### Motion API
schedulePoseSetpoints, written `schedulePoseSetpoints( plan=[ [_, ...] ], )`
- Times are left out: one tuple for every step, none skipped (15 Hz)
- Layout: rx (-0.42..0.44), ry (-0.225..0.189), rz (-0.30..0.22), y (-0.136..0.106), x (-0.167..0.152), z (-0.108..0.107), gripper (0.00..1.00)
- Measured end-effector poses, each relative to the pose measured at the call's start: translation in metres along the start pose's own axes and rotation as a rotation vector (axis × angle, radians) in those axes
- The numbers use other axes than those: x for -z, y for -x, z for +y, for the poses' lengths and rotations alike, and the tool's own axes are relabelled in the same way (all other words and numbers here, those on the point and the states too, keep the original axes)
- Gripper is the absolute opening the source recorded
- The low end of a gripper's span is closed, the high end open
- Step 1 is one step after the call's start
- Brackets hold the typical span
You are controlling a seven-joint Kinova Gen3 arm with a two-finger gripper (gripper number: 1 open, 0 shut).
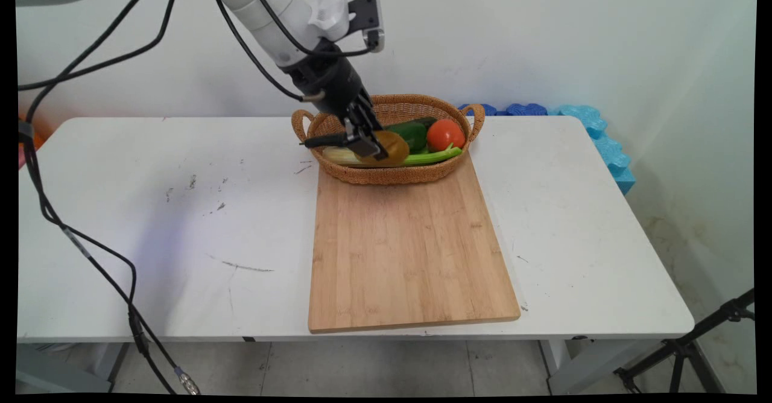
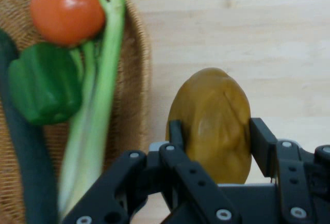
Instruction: Place the picked object on the cutting board
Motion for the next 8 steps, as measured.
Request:
schedulePoseSetpoints(
  plan=[
    [0.015, 0.009, 0.001, -0.003, -0.003, 0.009, 0.0],
    [0.032, 0.016, 0.0, -0.005, -0.008, 0.018, 0.0],
    [0.048, 0.023, -0.001, -0.006, -0.014, 0.026, 0.0],
    [0.062, 0.028, -0.004, -0.008, -0.02, 0.032, 0.0],
    [0.079, 0.033, -0.006, -0.009, -0.027, 0.038, 0.0],
    [0.096, 0.037, -0.008, -0.01, -0.035, 0.043, 0.0],
    [0.109, 0.041, -0.01, -0.011, -0.042, 0.047, 0.0],
    [0.123, 0.045, -0.012, -0.012, -0.051, 0.051, 0.0]
  ],
)
